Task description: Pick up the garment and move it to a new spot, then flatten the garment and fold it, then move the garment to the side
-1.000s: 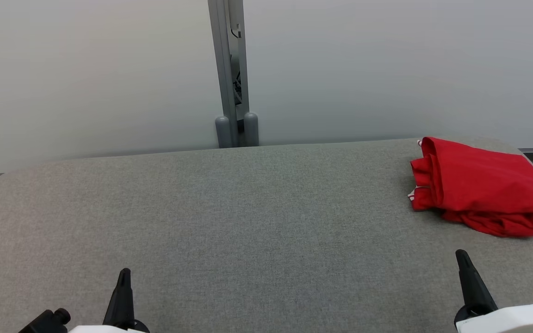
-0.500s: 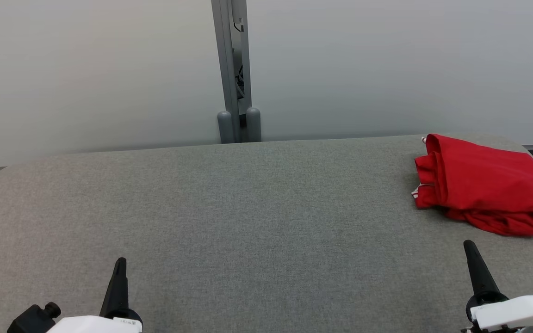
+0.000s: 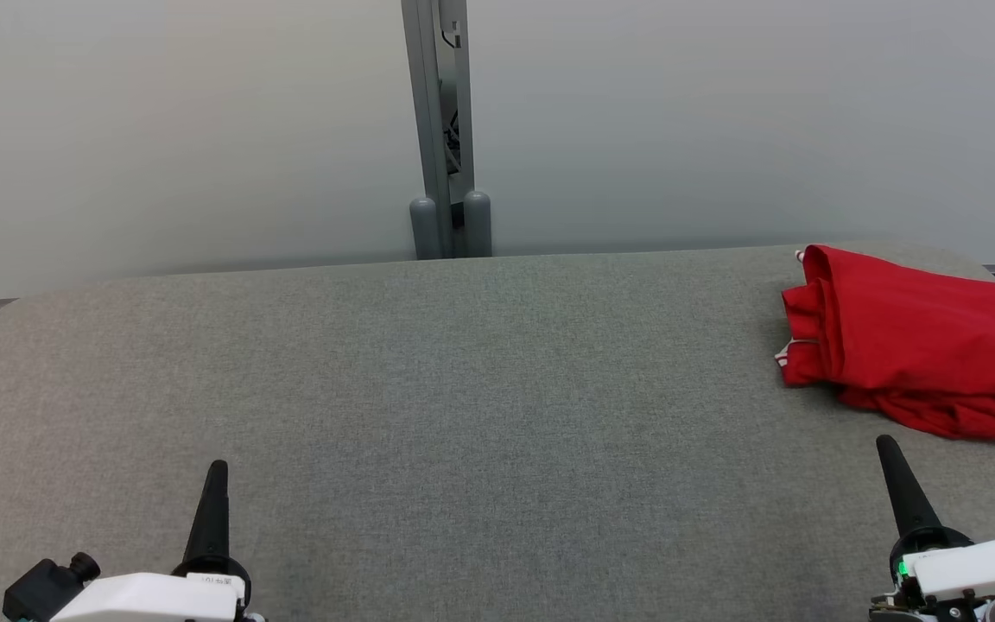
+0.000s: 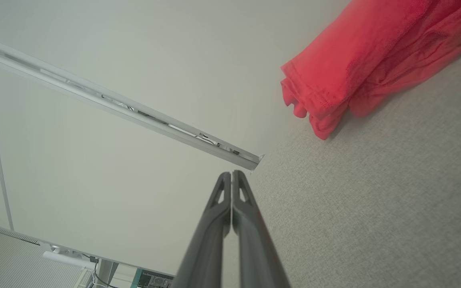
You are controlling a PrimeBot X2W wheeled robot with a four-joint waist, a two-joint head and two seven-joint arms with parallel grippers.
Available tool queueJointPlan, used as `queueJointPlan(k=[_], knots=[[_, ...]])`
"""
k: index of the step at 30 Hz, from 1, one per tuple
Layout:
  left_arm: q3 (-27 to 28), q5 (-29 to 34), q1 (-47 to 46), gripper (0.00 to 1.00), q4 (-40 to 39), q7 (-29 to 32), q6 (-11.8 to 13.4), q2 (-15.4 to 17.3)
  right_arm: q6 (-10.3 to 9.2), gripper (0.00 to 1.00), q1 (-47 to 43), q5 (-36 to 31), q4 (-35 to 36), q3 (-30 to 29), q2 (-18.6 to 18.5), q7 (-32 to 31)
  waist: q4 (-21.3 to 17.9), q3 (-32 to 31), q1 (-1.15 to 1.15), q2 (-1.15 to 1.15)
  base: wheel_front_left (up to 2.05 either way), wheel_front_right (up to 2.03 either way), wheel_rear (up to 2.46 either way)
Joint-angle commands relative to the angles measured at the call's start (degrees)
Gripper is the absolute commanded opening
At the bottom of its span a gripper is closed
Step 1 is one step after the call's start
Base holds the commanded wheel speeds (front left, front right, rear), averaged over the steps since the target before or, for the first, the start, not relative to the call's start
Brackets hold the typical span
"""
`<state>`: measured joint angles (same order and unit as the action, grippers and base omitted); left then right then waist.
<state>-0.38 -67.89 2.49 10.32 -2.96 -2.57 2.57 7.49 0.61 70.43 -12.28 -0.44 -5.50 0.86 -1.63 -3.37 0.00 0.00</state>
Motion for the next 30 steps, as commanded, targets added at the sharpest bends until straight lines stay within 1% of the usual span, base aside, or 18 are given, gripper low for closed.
queueJointPlan(k=[1,30], knots=[[0.44,-1.39,-1.70,0.00,-0.55,0.34,-0.69,0.34,0.01,0.00,1.13,1.62,0.22,-0.39,-0.55,-0.56,0.04,0.08,0.00,0.00,0.00,0.00,0.00],[2.42,-16.29,-4.38,0.00,-0.47,3.56,-3.14,0.42,0.00,0.00,3.43,17.00,-0.40,-2.83,-1.13,-4.95,0.94,1.95,0.00,0.00,0.00,0.00,0.00]])
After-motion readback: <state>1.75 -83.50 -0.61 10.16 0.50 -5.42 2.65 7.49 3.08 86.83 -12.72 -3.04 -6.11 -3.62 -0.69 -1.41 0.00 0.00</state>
